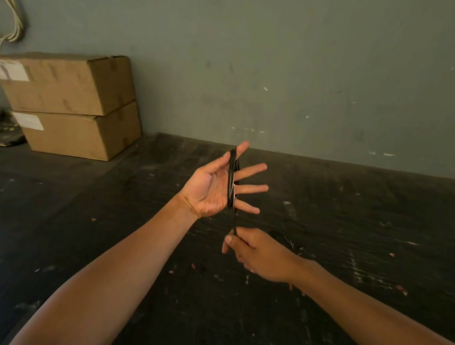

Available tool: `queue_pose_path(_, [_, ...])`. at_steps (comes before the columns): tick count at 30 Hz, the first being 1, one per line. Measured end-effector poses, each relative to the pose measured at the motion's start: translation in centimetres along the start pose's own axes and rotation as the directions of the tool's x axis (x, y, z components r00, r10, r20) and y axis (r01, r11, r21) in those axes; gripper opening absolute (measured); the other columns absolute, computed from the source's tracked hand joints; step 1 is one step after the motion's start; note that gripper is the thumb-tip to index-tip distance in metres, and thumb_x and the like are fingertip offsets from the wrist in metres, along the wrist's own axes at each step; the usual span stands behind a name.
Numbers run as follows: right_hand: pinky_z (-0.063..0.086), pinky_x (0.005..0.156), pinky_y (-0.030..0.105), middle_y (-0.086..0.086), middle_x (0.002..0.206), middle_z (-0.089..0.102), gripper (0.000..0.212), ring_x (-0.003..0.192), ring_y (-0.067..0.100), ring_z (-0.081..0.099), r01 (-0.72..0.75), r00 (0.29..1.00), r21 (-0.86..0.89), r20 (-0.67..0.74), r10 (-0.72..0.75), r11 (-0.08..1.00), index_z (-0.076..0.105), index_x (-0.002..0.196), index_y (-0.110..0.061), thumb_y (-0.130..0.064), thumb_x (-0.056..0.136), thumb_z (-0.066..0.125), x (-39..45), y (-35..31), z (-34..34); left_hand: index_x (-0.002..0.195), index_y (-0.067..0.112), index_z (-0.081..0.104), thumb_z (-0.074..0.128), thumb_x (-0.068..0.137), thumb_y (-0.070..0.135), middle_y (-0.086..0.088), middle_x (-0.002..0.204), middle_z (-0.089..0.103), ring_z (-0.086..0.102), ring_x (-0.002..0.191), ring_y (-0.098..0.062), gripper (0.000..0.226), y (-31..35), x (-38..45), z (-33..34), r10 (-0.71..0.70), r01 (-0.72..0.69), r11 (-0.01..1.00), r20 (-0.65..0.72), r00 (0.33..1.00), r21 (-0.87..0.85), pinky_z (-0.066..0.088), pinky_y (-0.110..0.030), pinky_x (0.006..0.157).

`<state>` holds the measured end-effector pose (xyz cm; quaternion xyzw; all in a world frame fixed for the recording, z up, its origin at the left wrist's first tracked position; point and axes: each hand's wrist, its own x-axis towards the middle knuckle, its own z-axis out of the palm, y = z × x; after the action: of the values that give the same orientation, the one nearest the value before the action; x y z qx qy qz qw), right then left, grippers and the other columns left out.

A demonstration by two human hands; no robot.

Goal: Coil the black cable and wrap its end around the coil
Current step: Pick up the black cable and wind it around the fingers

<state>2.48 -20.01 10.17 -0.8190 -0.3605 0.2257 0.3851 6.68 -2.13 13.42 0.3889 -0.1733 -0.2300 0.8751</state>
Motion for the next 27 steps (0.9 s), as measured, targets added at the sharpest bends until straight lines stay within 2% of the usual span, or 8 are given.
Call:
queue_pose_path(3, [0.040,0.048,0.016,-0.006,0.068,0.050,0.028,0.046,-0.002,0.048,0.007,1.000,-0.098,-0.012,-0.008,0.995,0.063,0.102,-0.017,-0.030,0.104,0.039,-0.2,-1.7,-1.2,0.142,0.042,0.044,0.042,0.097,0.042,-0.017,0.156,0.035,0.031,0.138,-0.053,0.045,-0.2,0.0,-0.1,0.025,-0.025,1.000,-0.041,0.999,0.003,0.025,-0.080,0.093])
queue_pose_path(10, [0.050,0.049,0.023,0.008,0.069,0.061,0.025,0.052,0.013,0.061,-0.069,0.994,-0.263,0.061,0.088,0.962,0.062,0.108,-0.017,-0.029,0.103,0.040,0.1,-2.9,-3.2,0.137,0.044,0.050,0.042,0.094,0.044,-0.014,0.154,0.039,0.031,0.138,-0.052,0.044,-0.5,0.7,0.5,0.080,-0.075,0.996,-0.151,0.985,0.039,0.037,-0.079,0.090])
queue_pose_path(14, [0.052,0.054,0.026,0.001,0.060,0.061,0.018,0.050,0.010,0.060,-0.084,0.996,-0.327,-0.006,0.087,0.941,0.065,0.093,-0.023,-0.028,0.100,0.049,-0.1,-4.0,-6.0,0.136,0.045,0.050,0.041,0.094,0.045,-0.012,0.153,0.040,0.043,0.133,-0.047,0.043,-0.8,0.2,0.0,0.028,0.013,0.984,-0.228,0.973,0.178,0.037,-0.072,0.097])
queue_pose_path(17, [0.047,0.056,0.030,-0.005,0.055,0.061,0.020,0.049,0.010,0.055,-0.086,0.996,-0.355,-0.064,0.068,0.931,0.071,0.094,-0.015,-0.030,0.095,0.058,-0.1,-5.2,-8.3,0.136,0.045,0.051,0.044,0.093,0.045,-0.011,0.150,0.045,0.047,0.131,-0.045,0.043,-1.4,-0.3,-0.7,-0.021,0.075,0.974,-0.242,0.970,0.215,0.034,-0.074,0.096])
queue_pose_path(21, [0.051,0.068,0.030,-0.015,0.076,0.064,0.018,0.070,0.010,0.064,-0.034,0.994,-0.478,-0.110,-0.022,0.878,0.071,0.098,-0.015,-0.030,0.091,0.065,0.6,-6.6,-10.3,0.138,0.043,0.050,0.045,0.093,0.044,-0.006,0.144,0.051,0.031,0.140,-0.046,0.046,-2.4,-1.0,-1.5,-0.098,0.156,0.964,-0.258,0.961,0.215,0.023,-0.079,0.102])
queue_pose_path(23, [0.051,0.060,0.026,-0.018,0.073,0.058,0.015,0.062,0.005,0.061,-0.038,0.989,-0.489,-0.140,-0.036,0.872,0.069,0.097,-0.015,-0.028,0.090,0.066,1.1,-6.6,-11.0,0.139,0.041,0.049,0.046,0.092,0.044,-0.008,0.149,0.044,0.028,0.141,-0.047,0.047,-2.8,-1.2,-1.4,-0.148,0.199,0.958,-0.239,0.960,0.206,0.023,-0.079,0.102])
queue_pose_path(25, [0.048,0.057,0.025,-0.014,0.075,0.059,0.017,0.060,0.005,0.059,-0.038,0.981,-0.530,-0.183,-0.070,0.847,0.068,0.097,-0.015,-0.029,0.088,0.069,1.9,-6.3,-11.5,0.136,0.039,0.054,0.048,0.092,0.043,-0.011,0.153,0.041,0.029,0.141,-0.047,0.045,-3.0,-1.3,-1.1,-0.200,0.239,0.955,-0.213,0.956,0.177,0.022,-0.079,0.103])
queue_pose_path(27, [0.047,0.065,0.029,-0.007,0.081,0.065,0.017,0.074,0.012,0.063,-0.024,0.966,-0.566,-0.225,-0.126,0.824,0.069,0.094,-0.017,-0.032,0.085,0.072,2.7,-5.8,-11.8,0.135,0.039,0.055,0.046,0.094,0.042,-0.011,0.151,0.044,0.030,0.141,-0.046,0.042,-3.2,-1.4,-0.9,-0.250,0.283,0.944,-0.192,0.949,0.172,0.021,-0.078,0.104])
